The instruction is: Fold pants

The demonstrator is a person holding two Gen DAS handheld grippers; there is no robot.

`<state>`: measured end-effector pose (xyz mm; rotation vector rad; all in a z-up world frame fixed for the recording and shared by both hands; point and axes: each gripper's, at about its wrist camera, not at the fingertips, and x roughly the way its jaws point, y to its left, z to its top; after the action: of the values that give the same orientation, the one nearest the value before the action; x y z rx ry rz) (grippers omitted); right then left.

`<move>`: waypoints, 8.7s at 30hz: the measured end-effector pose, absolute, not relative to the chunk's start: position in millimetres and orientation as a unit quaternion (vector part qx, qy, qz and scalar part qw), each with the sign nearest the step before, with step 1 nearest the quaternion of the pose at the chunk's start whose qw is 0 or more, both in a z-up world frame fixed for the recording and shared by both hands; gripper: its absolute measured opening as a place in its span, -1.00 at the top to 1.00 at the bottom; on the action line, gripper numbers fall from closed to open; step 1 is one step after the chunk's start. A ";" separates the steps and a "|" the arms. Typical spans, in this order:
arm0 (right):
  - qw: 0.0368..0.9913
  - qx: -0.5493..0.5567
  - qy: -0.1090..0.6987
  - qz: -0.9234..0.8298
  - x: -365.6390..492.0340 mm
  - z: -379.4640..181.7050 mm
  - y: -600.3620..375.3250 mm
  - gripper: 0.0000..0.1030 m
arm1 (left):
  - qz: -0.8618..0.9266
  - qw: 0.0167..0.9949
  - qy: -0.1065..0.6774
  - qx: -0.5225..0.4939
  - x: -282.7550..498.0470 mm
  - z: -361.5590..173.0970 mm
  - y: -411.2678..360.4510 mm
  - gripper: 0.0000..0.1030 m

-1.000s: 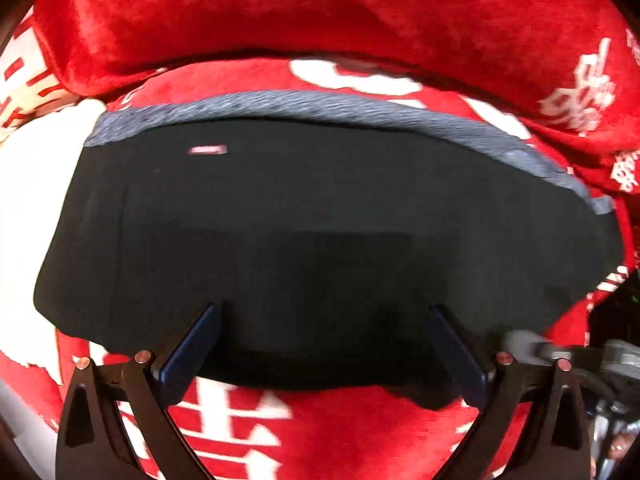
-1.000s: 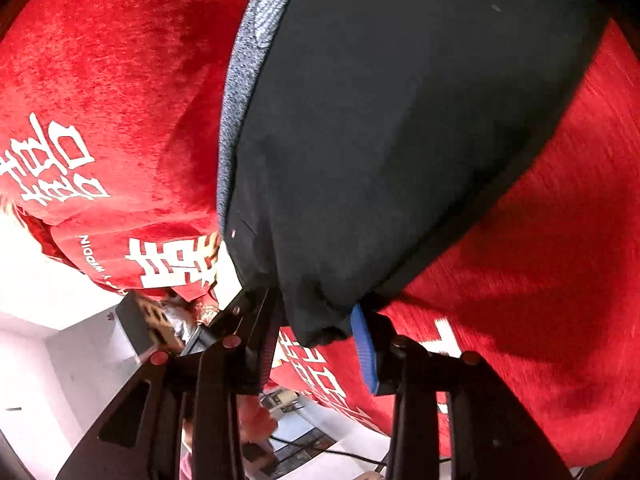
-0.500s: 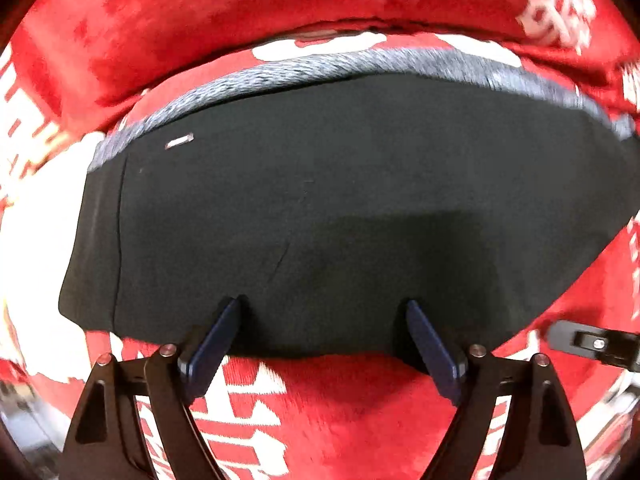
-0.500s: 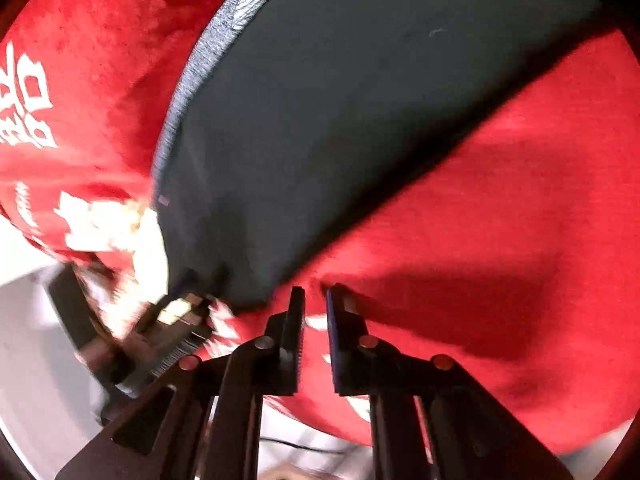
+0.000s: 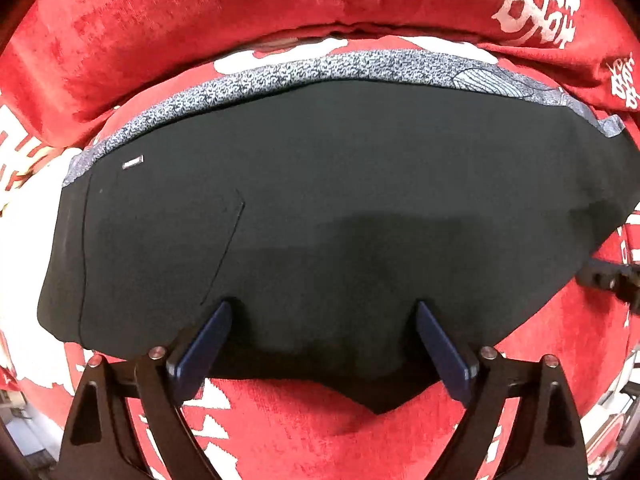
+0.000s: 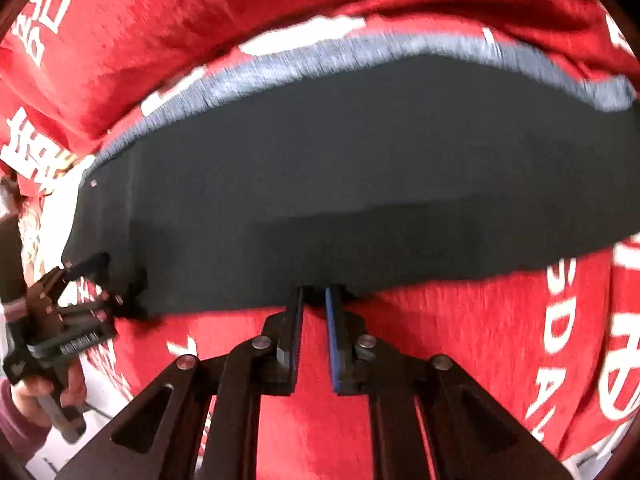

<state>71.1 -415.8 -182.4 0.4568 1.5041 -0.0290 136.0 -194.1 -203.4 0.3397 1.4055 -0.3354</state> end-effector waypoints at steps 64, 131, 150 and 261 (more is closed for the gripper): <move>0.713 0.202 0.671 -0.028 105.6 -155.0 -399.4 0.20 | 0.005 0.730 0.680 0.075 193.8 -192.6 -108.6 -1.00; 0.696 0.613 0.370 -0.053 2.8 -205.3 -715.0 0.75 | -0.171 0.761 0.598 0.186 135.6 -156.5 -500.5 -0.99; 0.820 0.366 0.438 -0.045 42.1 -91.0 -640.3 0.75 | -0.197 0.763 0.584 0.194 153.3 -156.3 -471.9 -1.00; 0.705 0.345 0.616 0.069 184.0 -176.6 -546.0 0.18 | -0.248 0.709 0.645 0.139 172.9 -164.2 -337.7 -0.26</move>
<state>184.0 -546.0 -176.6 0.7678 1.3698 0.1538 172.9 -337.7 -164.2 0.3085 1.4324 -0.5500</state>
